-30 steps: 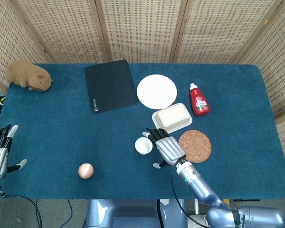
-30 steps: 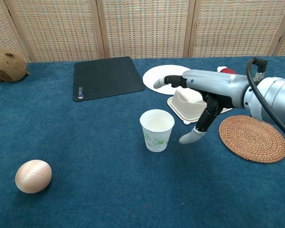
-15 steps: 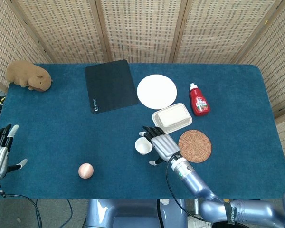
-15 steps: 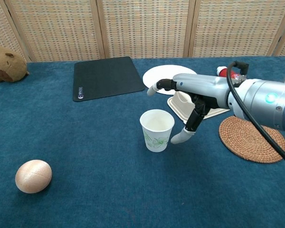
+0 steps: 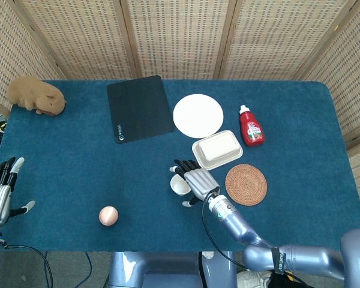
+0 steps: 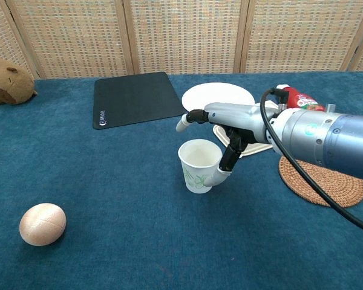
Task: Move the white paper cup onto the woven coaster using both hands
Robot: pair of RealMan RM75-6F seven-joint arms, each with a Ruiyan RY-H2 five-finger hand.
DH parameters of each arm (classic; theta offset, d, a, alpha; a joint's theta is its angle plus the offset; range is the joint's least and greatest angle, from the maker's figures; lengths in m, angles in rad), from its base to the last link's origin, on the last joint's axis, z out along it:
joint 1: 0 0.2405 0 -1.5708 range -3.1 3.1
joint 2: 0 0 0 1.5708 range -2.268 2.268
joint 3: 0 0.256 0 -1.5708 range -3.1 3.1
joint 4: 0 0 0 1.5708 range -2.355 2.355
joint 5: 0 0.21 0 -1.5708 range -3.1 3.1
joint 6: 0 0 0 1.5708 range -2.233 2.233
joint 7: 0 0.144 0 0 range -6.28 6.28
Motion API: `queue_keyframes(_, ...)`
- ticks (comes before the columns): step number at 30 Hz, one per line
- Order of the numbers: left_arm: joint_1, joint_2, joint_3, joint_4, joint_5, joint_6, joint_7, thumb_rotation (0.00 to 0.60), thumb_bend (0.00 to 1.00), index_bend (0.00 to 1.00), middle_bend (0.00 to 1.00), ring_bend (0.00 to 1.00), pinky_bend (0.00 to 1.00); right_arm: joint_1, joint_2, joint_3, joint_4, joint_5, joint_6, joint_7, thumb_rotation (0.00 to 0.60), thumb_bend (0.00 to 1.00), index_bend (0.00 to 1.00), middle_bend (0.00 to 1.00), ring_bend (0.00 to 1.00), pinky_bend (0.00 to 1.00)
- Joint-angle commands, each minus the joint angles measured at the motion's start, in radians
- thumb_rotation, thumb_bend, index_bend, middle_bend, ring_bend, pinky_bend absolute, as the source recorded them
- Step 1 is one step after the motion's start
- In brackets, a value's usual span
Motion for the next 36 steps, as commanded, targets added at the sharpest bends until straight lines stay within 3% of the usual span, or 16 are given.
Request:
queue_keyframes(1, 0.001, 0.001, -0.002, 0.001, 0.0, -0.008, -0.001, 0.6, 0.13, 0.0, 0.0, 0.0, 0.0, 0.018, -0.013, -0.004, 0.025, 0.018, -0.014, 0.0, 0.6, 0.01, 0.15, 0.0, 0.0, 0.0)
queue_keyframes(16, 0.001, -0.001, -0.011, -0.002, 0.012, -0.032, 0.004, 0.6, 0.13, 0.0, 0.0, 0.0, 0.0, 0.055, -0.036, -0.023, 0.098, 0.061, -0.046, 0.03, 0.6, 0.02, 0.28, 0.0, 0.0, 0.0)
queue_keyframes(30, 0.005, -0.002, -0.015, -0.005, 0.03, -0.037, 0.002, 0.6, 0.13, 0.0, 0.0, 0.0, 0.0, 0.074, -0.045, -0.035, 0.14, 0.065, -0.051, 0.051, 0.6, 0.02, 0.25, 0.0, 0.0, 0.0)
queue_keyframes(36, 0.006, -0.002, -0.018, -0.006, 0.034, -0.041, 0.002, 0.6, 0.13, 0.0, 0.0, 0.0, 0.0, 0.077, -0.04, -0.042, 0.142, 0.069, -0.048, 0.055, 0.6, 0.02, 0.28, 0.0, 0.0, 0.0)
